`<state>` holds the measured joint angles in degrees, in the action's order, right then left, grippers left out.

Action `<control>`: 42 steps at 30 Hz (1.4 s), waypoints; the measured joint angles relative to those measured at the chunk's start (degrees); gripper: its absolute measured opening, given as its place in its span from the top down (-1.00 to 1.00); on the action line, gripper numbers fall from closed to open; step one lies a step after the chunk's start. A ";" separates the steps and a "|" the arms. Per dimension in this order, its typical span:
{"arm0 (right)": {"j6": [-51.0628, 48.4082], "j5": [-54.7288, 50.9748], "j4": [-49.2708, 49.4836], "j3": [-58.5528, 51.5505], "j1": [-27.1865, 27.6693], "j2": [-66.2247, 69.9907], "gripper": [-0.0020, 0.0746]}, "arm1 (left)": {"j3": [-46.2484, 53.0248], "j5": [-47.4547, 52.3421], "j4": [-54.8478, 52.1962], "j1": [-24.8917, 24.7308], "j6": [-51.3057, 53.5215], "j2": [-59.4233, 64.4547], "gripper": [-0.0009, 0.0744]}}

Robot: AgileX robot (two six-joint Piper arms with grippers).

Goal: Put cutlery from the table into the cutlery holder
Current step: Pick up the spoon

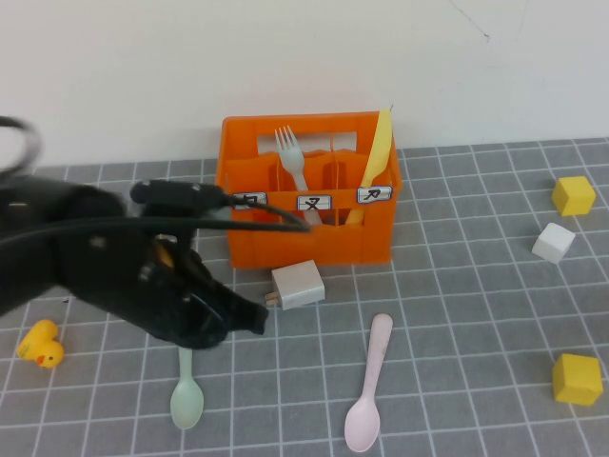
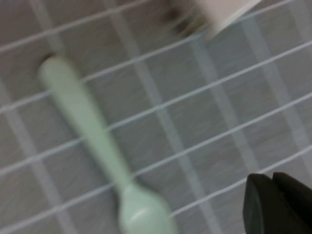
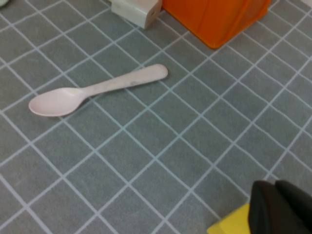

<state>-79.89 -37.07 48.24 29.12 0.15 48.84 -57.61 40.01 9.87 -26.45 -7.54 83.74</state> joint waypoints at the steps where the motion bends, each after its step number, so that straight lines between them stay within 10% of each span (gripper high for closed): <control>1: -0.11 0.00 -0.12 0.00 0.00 0.00 0.95 | -0.84 1.77 -4.18 -1.08 -4.45 0.88 0.98; 13: -0.22 0.47 0.32 -0.10 0.00 0.00 0.95 | -2.76 9.94 -26.64 -2.72 -34.91 9.10 0.98; 32: -0.22 0.24 1.38 -0.47 0.00 0.00 0.95 | -3.46 1.00 -20.28 -1.51 -25.21 13.65 0.97; 42: -0.22 0.15 1.61 -0.56 0.00 0.00 0.95 | -3.46 0.84 -15.66 3.94 -27.60 13.65 0.25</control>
<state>-80.11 -36.92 49.85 28.56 0.15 48.84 -61.07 40.85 -5.78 -22.51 -35.14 97.39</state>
